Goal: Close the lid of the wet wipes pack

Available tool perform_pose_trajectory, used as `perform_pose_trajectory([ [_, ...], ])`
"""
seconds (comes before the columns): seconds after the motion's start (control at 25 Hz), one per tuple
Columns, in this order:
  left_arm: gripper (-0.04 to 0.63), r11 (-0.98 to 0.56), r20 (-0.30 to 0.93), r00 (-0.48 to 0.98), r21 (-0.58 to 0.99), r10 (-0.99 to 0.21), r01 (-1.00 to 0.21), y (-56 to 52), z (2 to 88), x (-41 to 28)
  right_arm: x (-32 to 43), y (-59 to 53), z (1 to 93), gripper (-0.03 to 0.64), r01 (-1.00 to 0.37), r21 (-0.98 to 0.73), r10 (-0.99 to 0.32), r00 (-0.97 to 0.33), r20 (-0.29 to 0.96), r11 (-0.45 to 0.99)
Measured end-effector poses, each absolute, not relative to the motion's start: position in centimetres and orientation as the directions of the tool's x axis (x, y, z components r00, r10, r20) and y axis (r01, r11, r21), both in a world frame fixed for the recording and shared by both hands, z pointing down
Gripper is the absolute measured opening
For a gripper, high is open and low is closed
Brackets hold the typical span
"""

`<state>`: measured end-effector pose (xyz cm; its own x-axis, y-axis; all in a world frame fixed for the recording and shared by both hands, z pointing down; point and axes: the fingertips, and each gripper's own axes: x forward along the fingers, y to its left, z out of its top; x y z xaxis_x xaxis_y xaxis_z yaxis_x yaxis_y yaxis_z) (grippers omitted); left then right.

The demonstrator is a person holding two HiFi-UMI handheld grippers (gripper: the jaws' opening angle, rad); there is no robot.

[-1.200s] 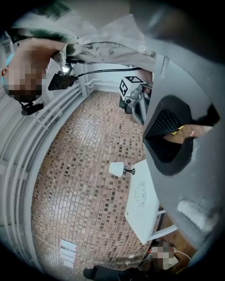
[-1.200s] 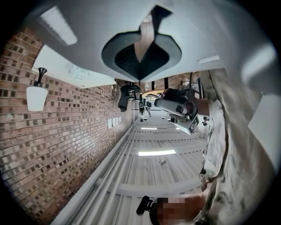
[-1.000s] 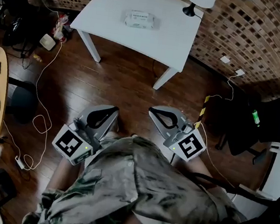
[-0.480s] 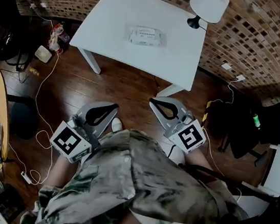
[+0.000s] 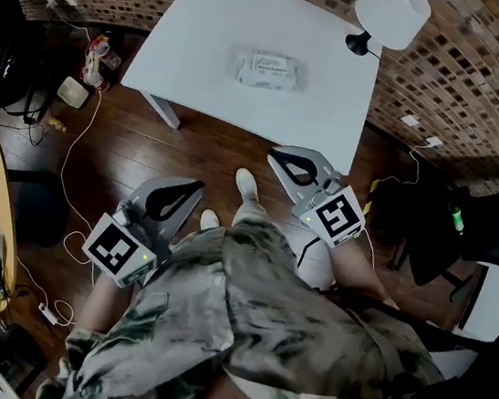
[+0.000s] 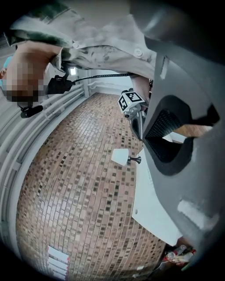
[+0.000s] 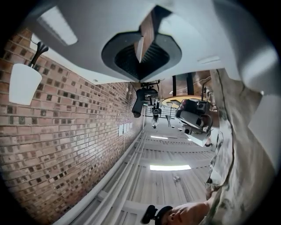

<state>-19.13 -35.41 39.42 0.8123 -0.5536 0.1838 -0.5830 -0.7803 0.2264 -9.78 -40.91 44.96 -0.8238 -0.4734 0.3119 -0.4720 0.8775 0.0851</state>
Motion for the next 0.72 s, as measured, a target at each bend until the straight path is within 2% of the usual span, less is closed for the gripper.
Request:
perform_pose_trajectory([
  [0.32, 0.000, -0.717, 0.221, 0.756, 0.241, -0.616, -0.654, -41.7, 39.4, -18.2, -9.0, -49.3, 48.6, 0.003, -0.384, 0.146, -0.411, -0.838, 0.358, 0.911],
  [0.72, 0.000, -0.680, 0.242, 0.711, 0.210, -0.660, -0.703, -47.9, 39.3, -16.4, -8.4, -58.5, 55.2, 0.003, -0.347, 0.111, -0.361, -0.833, 0.420, 0.931],
])
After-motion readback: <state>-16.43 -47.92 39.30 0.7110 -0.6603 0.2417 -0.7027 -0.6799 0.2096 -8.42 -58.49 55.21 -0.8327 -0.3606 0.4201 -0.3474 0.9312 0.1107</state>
